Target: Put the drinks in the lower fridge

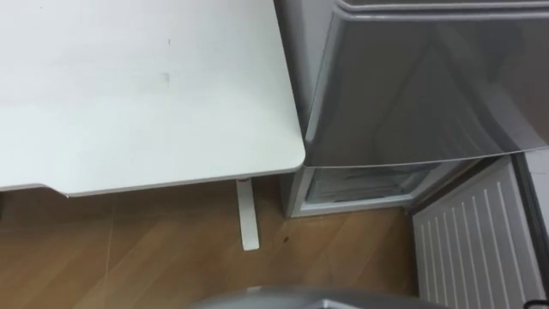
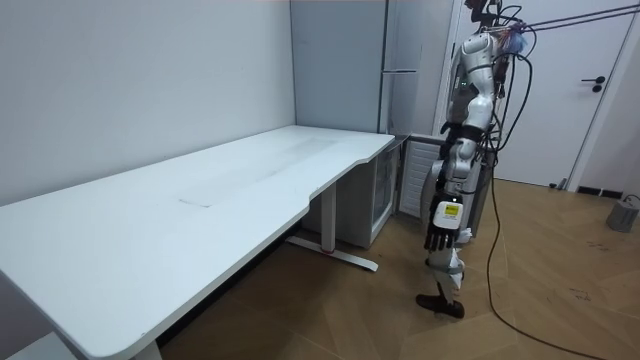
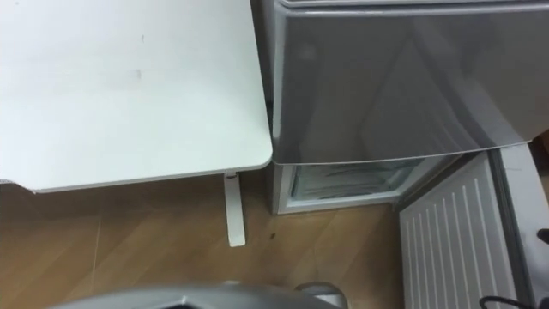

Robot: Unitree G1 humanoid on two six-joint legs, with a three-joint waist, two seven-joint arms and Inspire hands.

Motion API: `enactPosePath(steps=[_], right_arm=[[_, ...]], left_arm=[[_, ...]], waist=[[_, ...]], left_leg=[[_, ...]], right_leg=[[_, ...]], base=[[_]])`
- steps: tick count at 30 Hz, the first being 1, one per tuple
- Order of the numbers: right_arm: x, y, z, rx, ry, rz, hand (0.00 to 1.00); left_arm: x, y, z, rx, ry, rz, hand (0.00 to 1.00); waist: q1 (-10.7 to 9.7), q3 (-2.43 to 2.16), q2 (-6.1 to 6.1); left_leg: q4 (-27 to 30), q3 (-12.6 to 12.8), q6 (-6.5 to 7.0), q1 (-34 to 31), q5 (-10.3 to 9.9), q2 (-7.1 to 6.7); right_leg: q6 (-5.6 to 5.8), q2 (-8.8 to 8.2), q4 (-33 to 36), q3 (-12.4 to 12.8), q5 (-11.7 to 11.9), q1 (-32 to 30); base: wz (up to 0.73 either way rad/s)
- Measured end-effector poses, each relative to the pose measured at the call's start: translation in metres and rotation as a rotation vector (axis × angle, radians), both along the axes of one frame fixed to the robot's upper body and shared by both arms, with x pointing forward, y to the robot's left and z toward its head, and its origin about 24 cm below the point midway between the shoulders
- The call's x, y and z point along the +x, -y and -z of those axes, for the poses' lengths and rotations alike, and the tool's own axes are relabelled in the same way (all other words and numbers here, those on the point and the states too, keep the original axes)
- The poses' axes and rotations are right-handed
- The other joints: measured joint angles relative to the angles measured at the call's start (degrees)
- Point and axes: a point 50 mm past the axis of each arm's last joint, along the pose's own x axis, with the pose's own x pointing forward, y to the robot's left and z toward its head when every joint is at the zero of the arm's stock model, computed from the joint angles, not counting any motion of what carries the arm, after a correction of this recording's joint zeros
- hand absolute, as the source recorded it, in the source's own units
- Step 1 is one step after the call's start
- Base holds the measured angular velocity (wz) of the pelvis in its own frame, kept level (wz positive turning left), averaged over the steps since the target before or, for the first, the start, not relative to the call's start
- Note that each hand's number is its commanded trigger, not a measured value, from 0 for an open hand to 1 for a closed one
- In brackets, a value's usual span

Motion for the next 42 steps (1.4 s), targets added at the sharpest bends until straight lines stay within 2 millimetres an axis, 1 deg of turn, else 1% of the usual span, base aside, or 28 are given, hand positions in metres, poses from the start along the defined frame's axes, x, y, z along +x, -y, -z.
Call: enactPosePath(steps=[1, 2, 3, 4, 7, 9, 14, 16, 18, 20, 23, 25, 26, 28, 29, 31, 32, 33, 34, 35, 36, 37, 38, 39, 40, 41, 42], right_arm=[[0.000, 0.000, 0.000, 0.001, 0.000, 0.002, 0.00], [0.000, 0.000, 0.000, 0.001, 0.001, 0.002, 0.00], [0.000, 0.000, 0.000, 0.001, 0.004, 0.005, 0.00], [0.000, 0.000, 0.000, -0.011, 0.006, 0.012, 0.00], [0.000, 0.001, -0.002, -0.029, 0.011, 0.032, 0.00], [0.000, 0.001, -0.002, -0.033, 0.015, 0.031, 0.00], [-0.004, -0.001, 0.002, -0.019, 0.064, 0.071, 0.00], [-0.003, -0.009, 0.010, -0.014, 0.087, 0.069, 0.00], [-0.003, -0.017, 0.017, -0.006, 0.090, 0.059, 0.00], [-0.002, -0.021, 0.021, 0.016, 0.118, 0.070, 0.00], [-0.008, -0.029, 0.029, 0.040, 0.179, 0.094, 0.00], [-0.016, -0.037, 0.035, 0.057, 0.240, 0.117, 0.00], [-0.017, -0.039, 0.037, 0.065, 0.261, 0.128, 0.00], [-0.017, -0.050, 0.044, 0.111, 0.365, 0.172, 0.00], [-0.016, -0.054, 0.047, 0.127, 0.387, 0.172, 0.00], [-0.011, -0.070, 0.055, 0.178, 0.470, 0.152, 0.00], [-0.012, -0.074, 0.057, 0.191, 0.484, 0.149, 0.00], [-0.014, -0.083, 0.062, 0.220, 0.499, 0.137, 0.00], [-0.015, -0.092, 0.068, 0.251, 0.510, 0.129, 0.00], [-0.016, -0.096, 0.071, 0.268, 0.504, 0.128, 0.00], [-0.015, -0.108, 0.077, 0.309, 0.513, 0.125, 0.00], [-0.011, -0.118, 0.081, 0.345, 0.557, 0.118, 0.00], [-0.007, -0.124, 0.082, 0.364, 0.582, 0.105, 0.00], [0.000, -0.130, 0.083, 0.393, 0.619, 0.079, 0.00], [0.004, -0.135, 0.083, 0.407, 0.636, 0.042, 0.00], [0.006, -0.137, 0.083, 0.416, 0.635, 0.022, 0.00], [0.010, -0.145, 0.085, 0.446, 0.637, -0.017, 0.00]], left_arm=[[-0.002, 0.000, 0.000, -0.001, -0.002, -0.003, 0.00], [-0.002, 0.000, 0.000, -0.002, -0.003, -0.003, 0.00], [-0.003, 0.000, 0.000, -0.005, -0.002, -0.003, 0.00], [-0.003, 0.000, 0.000, -0.008, 0.002, -0.005, 0.00], [-0.002, -0.001, -0.001, -0.007, 0.008, -0.004, 0.00], [-0.001, -0.001, -0.001, -0.010, 0.010, 0.001, 0.00], [0.001, -0.001, -0.001, -0.012, 0.013, 0.006, 0.00], [0.005, 0.001, 0.001, -0.012, 0.010, 0.026, 0.00], [0.011, 0.002, 0.002, -0.013, 0.021, 0.044, 0.00], [0.014, 0.002, 0.002, -0.006, 0.035, 0.048, 0.00], [0.015, 0.004, 0.003, 0.000, 0.043, 0.047, 0.00], [0.015, 0.005, 0.004, -0.001, 0.041, 0.048, 0.00], [0.015, 0.006, 0.004, -0.001, 0.040, 0.047, 0.00], [0.007, 0.009, 0.005, -0.007, 0.011, 0.031, 0.00], [0.004, 0.010, 0.006, -0.010, -0.003, 0.029, 0.00], [-0.010, 0.022, 0.008, -0.029, -0.039, 0.011, 0.00], [-0.012, 0.026, 0.009, -0.040, -0.047, 0.014, 0.00], [-0.014, 0.033, 0.012, -0.062, -0.057, 0.019, 0.00], [-0.015, 0.039, 0.013, -0.079, -0.058, 0.021, 0.00], [-0.015, 0.041, 0.014, -0.089, -0.059, 0.020, 0.00], [-0.016, 0.046, 0.015, -0.107, -0.063, 0.030, 0.00], [-0.017, 0.049, 0.016, -0.120, -0.069, 0.047, 0.00], [-0.017, 0.049, 0.016, -0.121, -0.071, 0.054, 0.00], [-0.014, 0.051, 0.017, -0.125, -0.072, 0.071, 0.00], [-0.013, 0.051, 0.017, -0.129, -0.067, 0.078, 0.00], [-0.012, 0.051, 0.017, -0.127, -0.066, 0.081, 0.00], [-0.012, 0.051, 0.017, -0.123, -0.070, 0.085, 0.00]], waist=[[0.2, 0.13, 0.59], [0.2, 0.02, 0.57], [0.2, -0.12, 0.83], [0.1, -0.08, 1.25], [-0.1, -0.12, 1.81], [0.0, -0.12, 1.92], [-0.2, -0.11, 1.37], [0.0, -0.06, 0.99], [0.2, 0.10, 0.89], [0.4, -0.05, 0.87], [0.4, -0.18, 0.85], [1.7, -0.23, 1.09], [2.0, -0.21, 1.25], [3.4, -0.22, 1.80], [3.5, -0.26, 2.00], [4.0, -0.38, 2.87], [4.1, -0.39, 3.14], [4.2, -0.50, 3.70], [4.2, -0.35, 4.00], [4.2, -0.34, 4.07], [4.1, -0.39, 4.84], [4.0, -0.66, 5.18], [4.0, -0.64, 5.46], [3.7, -0.68, 5.81], [3.6, -0.68, 5.80], [3.8, -0.71, 5.64], [4.6, -0.74, 4.99]], left_leg=[[0.1, 0.0, 0.00, -0.1, 0.0, 0.00], [0.2, 0.0, 0.00, -0.3, 0.0, 0.00], [0.4, 0.0, 0.00, -1.0, 0.0, -0.01], [0.9, -0.2, 0.00, -1.7, 0.0, -0.01], [1.2, -0.5, -0.02, -2.3, 0.0, 0.00], [1.2, -0.5, -0.04, -2.6, 0.1, 0.01], [1.5, -0.2, -0.04, -2.6, 0.1, 0.10], [1.5, 0.2, -0.05, -2.5, 0.1, 0.24], [1.6, 0.6, -0.08, -2.5, 0.0, 0.53], [1.4, 0.7, -0.24, -2.4, 0.0, 0.83], [1.1, 0.8, -0.60, -2.1, 0.1, 1.25], [1.0, 1.7, -1.02, -1.5, 0.2, 1.99], [1.0, 2.0, -1.12, -1.3, 0.2, 2.17], [0.9, 3.5, -1.76, 0.1, -0.3, 3.12], [0.8, 3.8, -1.91, 0.5, -0.4, 3.32], [0.6, 3.8, -2.19, 1.9, -1.0, 3.93], [0.5, 3.8, -2.22, 2.1, -1.0, 4.00], [0.5, 3.7, -2.23, 2.2, -1.1, 4.04], [0.4, 3.6, -2.22, 2.2, -1.1, 3.99], [0.3, 3.5, -2.21, 2.2, -1.1, 3.93], [0.3, 3.5, -2.18, 2.3, -1.1, 3.83], [0.2, 3.5, -2.11, 2.4, -1.1, 3.67], [0.2, 3.5, -2.06, 2.4, -1.0, 3.57], [0.3, 3.7, -1.74, 2.3, -0.8, 3.13], [0.2, 3.9, -1.43, 2.2, -0.6, 2.46], [0.2, 4.3, -1.39, 2.2, -0.6, 2.35], [0.4, 5.9, -1.35, 2.2, -0.5, 2.09]], right_leg=[[0.00, 0.06, -0.1, 0.2, 0.0, -0.1], [-0.02, 0.08, -0.3, 0.3, 0.0, -0.1], [-0.06, 0.14, -0.5, 0.5, 0.1, -0.6], [-0.06, 0.24, -0.8, 0.5, 0.3, -0.9], [-0.07, 0.29, -0.8, 0.4, 0.4, -1.4], [-0.08, 0.30, -0.8, 0.3, 0.4, -1.6], [-0.10, 0.30, -0.9, 0.4, 0.4, -1.5], [-0.21, 0.41, -0.8, 0.5, 0.5, -1.4], [-0.43, 0.66, -0.9, 0.8, 0.7, -1.4], [-0.65, 0.93, -0.9, 0.8, 0.9, -1.4], [-1.01, 1.37, -0.9, 1.0, 1.1, -1.3], [-1.39, 2.09, -0.9, 2.1, 1.3, -1.4], [-1.55, 2.27, -0.9, 2.3, 1.4, -1.4], [-2.16, 3.47, -0.9, 4.6, 1.8, -1.5], [-2.29, 3.88, -0.8, 5.4, 1.9, -1.5], [-3.00, 5.23, -1.0, 8.0, 2.3, -1.5], [-3.08, 5.44, -0.9, 8.5, 2.4, -1.6], [-3.16, 5.62, -1.0, 9.0, 2.3, -1.8], [-3.23, 5.67, -0.9, 9.4, 2.2, -2.2], [-3.24, 5.68, -0.8, 9.6, 2.2, -2.6], [-3.24, 5.72, -0.7, 9.9, 2.2, -2.8], [-3.22, 5.69, -0.2, 10.2, 2.2, -3.4], [-3.24, 5.66, 0.3, 10.4, 2.2, -3.8], [-3.06, 5.39, 1.1, 10.8, 2.0, -4.6], [-2.75, 4.87, 2.6, 11.4, 1.4, -5.9], [-2.73, 4.75, 3.3, 11.6, 1.3, -6.4], [-2.69, 4.63, 4.7, 12.7, 1.0, -7.6]], base=[[0.00], [0.00], [0.05], [0.08], [0.05], [0.00], [0.00], [0.00], [-0.08], [-0.05], [-0.08], [-0.24], [-0.37], [-0.55], [-0.65], [-0.63], [-0.44], [-0.24], [-0.18], [-0.14], [-0.18], [-0.21], [-0.20], [-0.19], [-0.19], [-0.39], [-0.52]])
